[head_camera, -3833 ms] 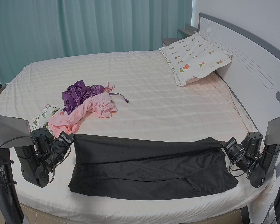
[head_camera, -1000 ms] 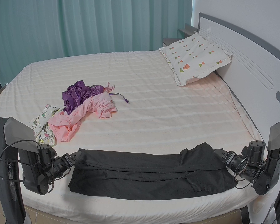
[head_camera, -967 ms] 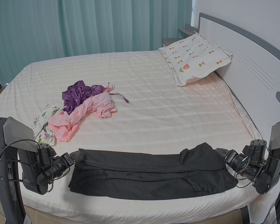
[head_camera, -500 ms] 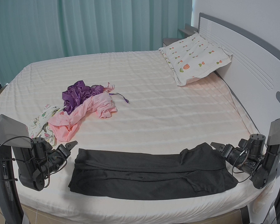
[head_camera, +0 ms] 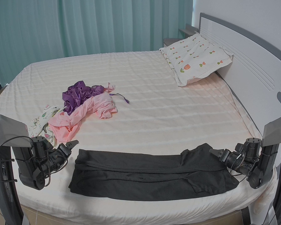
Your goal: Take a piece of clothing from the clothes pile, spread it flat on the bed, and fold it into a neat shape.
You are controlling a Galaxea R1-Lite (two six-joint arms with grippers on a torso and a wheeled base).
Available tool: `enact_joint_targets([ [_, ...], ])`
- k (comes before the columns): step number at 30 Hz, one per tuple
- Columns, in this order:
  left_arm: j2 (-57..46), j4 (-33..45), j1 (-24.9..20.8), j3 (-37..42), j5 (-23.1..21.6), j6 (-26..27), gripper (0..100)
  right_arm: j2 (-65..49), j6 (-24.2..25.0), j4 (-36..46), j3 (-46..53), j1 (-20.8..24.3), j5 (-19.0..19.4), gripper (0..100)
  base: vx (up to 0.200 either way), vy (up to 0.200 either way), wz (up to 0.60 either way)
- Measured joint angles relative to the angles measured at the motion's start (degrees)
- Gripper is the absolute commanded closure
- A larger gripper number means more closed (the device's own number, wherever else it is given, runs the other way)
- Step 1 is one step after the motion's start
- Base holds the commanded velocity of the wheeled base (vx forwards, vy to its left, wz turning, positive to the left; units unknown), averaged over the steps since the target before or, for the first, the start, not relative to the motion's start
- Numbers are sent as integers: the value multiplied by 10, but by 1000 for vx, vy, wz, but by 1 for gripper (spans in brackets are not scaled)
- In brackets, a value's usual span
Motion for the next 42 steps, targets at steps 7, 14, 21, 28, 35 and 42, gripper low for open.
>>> enact_joint_targets([
  [7,0,0,0,-1,0,0,0,7,0,0,16,-11,2,100,0,0,0],
  [14,1,0,0,-1,0,0,0,-2,-1,0,63,-29,3,100,0,0,0],
  [21,1,0,0,-1,0,0,0,-13,-17,0,92,-33,4,100,0,0,0],
  [28,1,0,0,0,0,0,0,-15,-25,0,108,-31,2,0,0,0,0],
  [35,-1,0,-2,0,1,0,0,-25,-18,0,109,-33,0,0,0,0,0],
  [42,-1,-1,-20,-2,9,5,0,-40,14,0,98,-37,-1,0,0,0,0],
])
